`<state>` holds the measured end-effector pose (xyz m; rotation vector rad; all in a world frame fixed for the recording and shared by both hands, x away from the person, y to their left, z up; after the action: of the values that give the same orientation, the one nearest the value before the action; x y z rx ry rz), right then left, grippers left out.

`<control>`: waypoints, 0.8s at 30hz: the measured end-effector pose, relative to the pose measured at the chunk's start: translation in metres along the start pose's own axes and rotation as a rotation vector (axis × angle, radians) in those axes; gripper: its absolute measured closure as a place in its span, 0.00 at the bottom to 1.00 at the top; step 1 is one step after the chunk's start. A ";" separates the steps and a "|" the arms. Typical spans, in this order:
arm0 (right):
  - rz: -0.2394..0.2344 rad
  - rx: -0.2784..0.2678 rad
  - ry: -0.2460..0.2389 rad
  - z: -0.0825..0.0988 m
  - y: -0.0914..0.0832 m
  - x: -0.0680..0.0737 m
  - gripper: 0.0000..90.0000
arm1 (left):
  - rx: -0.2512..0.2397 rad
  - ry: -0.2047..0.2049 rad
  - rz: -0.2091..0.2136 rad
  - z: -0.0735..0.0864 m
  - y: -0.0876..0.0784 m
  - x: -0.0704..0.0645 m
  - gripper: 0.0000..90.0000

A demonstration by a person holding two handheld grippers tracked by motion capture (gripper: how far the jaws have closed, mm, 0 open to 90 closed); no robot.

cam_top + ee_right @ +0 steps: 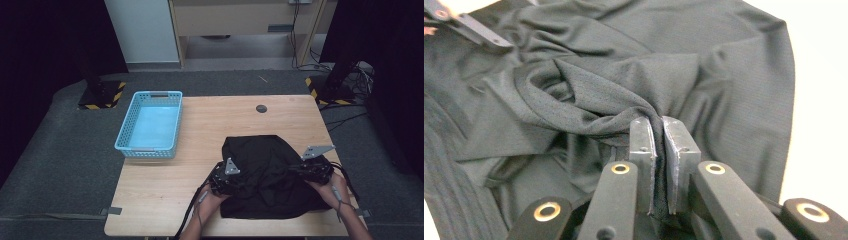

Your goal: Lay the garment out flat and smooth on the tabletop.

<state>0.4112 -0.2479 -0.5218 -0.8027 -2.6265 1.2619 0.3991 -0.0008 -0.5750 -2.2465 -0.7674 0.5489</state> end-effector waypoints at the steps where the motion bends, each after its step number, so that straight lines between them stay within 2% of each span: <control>1: 0.012 0.006 -0.001 0.001 -0.003 -0.003 0.94 | 0.002 0.004 -0.001 0.000 0.000 0.000 0.48; 4: 0.039 0.016 0.036 0.011 -0.011 -0.012 0.94 | 0.000 0.005 -0.001 0.000 0.000 0.001 0.47; 5: 0.054 0.028 0.060 0.020 -0.015 -0.017 0.94 | 0.000 0.006 -0.002 0.000 0.000 0.001 0.46; 7: 0.060 0.038 0.067 0.026 -0.016 -0.019 0.94 | -0.005 0.003 -0.006 0.000 0.000 0.000 0.45; 9: 0.078 0.058 0.095 0.042 -0.019 -0.025 0.94 | -0.005 0.020 -0.008 0.000 -0.001 -0.001 0.43; 10: 0.078 0.058 0.095 0.042 -0.019 -0.025 0.94 | -0.010 0.028 -0.007 -0.001 -0.002 -0.003 0.43; 16: 0.104 0.090 0.161 0.072 -0.019 -0.037 0.94 | -0.052 0.037 0.033 -0.008 -0.004 -0.009 0.40; 18: 0.100 0.087 0.163 0.073 -0.019 -0.037 0.93 | -0.061 0.043 0.047 -0.010 -0.002 -0.012 0.40; 19: 0.096 0.079 0.161 0.073 -0.019 -0.037 0.89 | -0.057 0.050 0.057 -0.010 -0.001 -0.013 0.40; 20: 0.086 0.050 0.149 0.067 -0.022 -0.035 0.74 | -0.057 0.050 0.065 -0.010 0.000 -0.015 0.39; 21: 0.086 0.050 0.149 0.067 -0.022 -0.035 0.74 | -0.045 0.065 0.067 -0.010 0.002 -0.016 0.39; 22: 0.073 0.031 0.123 0.059 -0.025 -0.032 0.57 | -0.040 0.074 0.068 -0.011 0.003 -0.018 0.39; 23: 0.073 0.031 0.123 0.059 -0.025 -0.032 0.57 | -0.036 0.078 0.069 -0.011 0.005 -0.019 0.39; 24: 0.073 0.026 0.110 0.055 -0.026 -0.029 0.51 | -0.036 0.078 0.074 -0.012 0.007 -0.021 0.39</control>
<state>0.4078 -0.3143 -0.5339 -0.9429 -2.5111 1.2299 0.3931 -0.0244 -0.5683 -2.3228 -0.6620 0.4829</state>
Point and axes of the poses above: each handheld gripper's, and its own axes: y roughly forward along the jaws, z roughly out of its underside, x roughly to its left, the point moved 7 cm from there along y, roughly forward along the jaws, and after that the axes turned 12 degrees about -y, right-handed, at the moved point
